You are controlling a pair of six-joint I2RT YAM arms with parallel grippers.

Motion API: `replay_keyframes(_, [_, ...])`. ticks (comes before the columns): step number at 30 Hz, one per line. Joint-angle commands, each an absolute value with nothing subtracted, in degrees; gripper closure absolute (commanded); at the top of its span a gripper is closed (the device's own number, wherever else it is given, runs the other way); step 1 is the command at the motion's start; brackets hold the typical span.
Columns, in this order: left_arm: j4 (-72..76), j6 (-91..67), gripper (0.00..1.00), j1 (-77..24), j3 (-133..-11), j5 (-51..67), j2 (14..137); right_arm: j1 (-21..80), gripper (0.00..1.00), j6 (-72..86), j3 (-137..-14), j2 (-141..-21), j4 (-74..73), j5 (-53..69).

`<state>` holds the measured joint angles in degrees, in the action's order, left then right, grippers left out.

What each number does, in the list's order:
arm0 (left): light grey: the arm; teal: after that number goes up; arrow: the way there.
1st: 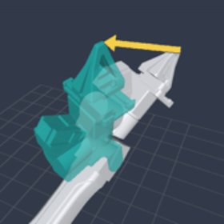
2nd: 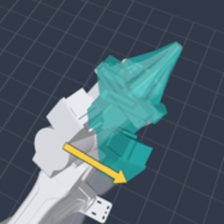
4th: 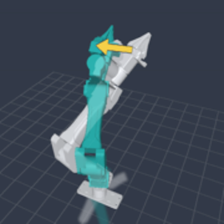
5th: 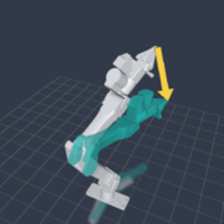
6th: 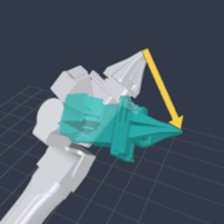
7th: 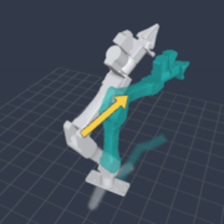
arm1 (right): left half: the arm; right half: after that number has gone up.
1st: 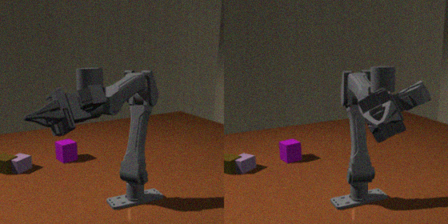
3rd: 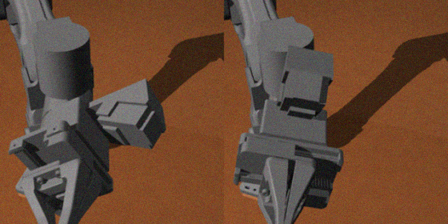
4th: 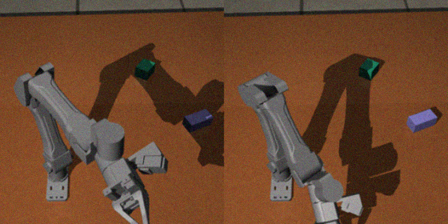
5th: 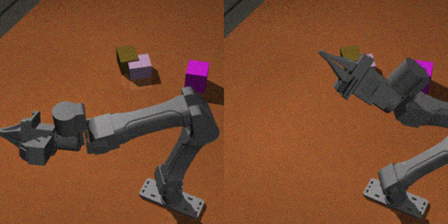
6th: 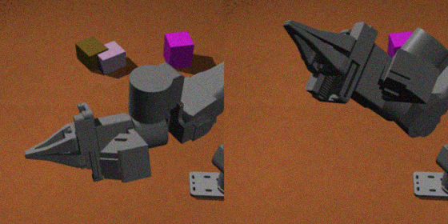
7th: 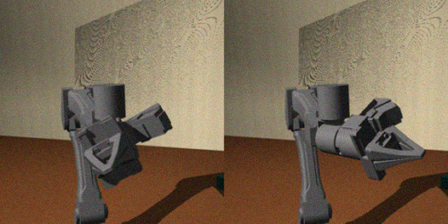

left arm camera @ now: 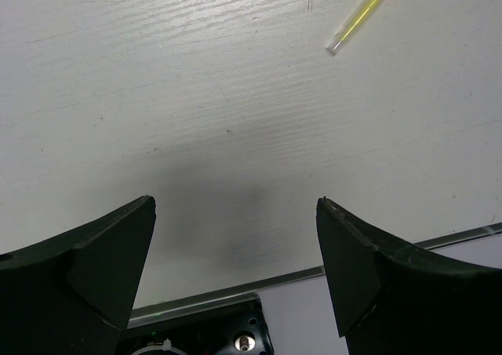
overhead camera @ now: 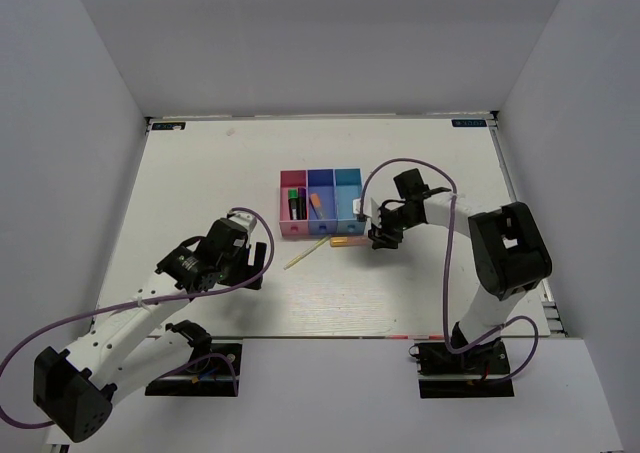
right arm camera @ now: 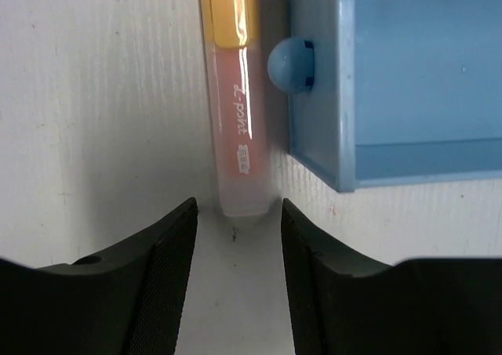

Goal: Sort the stationery into containers
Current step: Grab a piece of stationery with the right arm

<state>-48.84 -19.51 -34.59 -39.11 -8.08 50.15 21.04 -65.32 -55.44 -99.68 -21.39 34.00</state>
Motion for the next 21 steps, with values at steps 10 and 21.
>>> replay_keyframes(10, [-48.0,-19.2,0.07,-34.2,-39.2,-7.8,49.3,25.1,0.52,-66.3,-57.9,-102.2,-22.5,33.1])
replay_keyframes(21, [-47.9,-19.1,0.07,-34.2,-39.1,-7.6,48.3,25.8,0.93,-71.3,-48.9,-97.5,-20.8,26.1])
